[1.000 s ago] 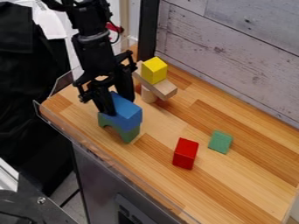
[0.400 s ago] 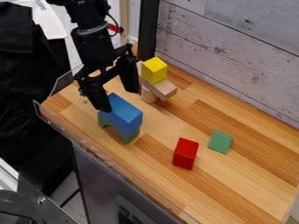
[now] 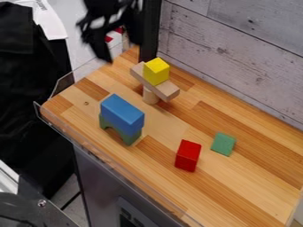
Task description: Put the blue arch on top of the green arch
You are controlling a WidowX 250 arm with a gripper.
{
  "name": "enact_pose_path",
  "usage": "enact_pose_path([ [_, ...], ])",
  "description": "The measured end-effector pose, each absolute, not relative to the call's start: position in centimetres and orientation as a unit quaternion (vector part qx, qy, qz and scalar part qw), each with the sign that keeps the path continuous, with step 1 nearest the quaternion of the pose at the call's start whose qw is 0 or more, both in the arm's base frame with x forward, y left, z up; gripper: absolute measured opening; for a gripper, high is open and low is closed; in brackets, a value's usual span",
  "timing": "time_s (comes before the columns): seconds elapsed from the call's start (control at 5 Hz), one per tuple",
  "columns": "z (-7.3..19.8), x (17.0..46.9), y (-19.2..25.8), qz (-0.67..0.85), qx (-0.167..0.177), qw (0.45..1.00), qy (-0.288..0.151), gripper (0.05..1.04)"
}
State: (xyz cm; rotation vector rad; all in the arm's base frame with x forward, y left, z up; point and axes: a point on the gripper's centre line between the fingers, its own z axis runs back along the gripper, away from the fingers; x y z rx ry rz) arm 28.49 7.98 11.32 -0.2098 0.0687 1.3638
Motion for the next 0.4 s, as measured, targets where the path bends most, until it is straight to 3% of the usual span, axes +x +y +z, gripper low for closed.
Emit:
enact_pose_path([
  [0.2, 12.05, 30.52, 7.40, 0.568, -0.063, 0.819, 0.049, 0.999],
  [0.4, 11.66, 30.94, 6.64, 0.489, -0.065, 0.867, 0.077, 0.999],
])
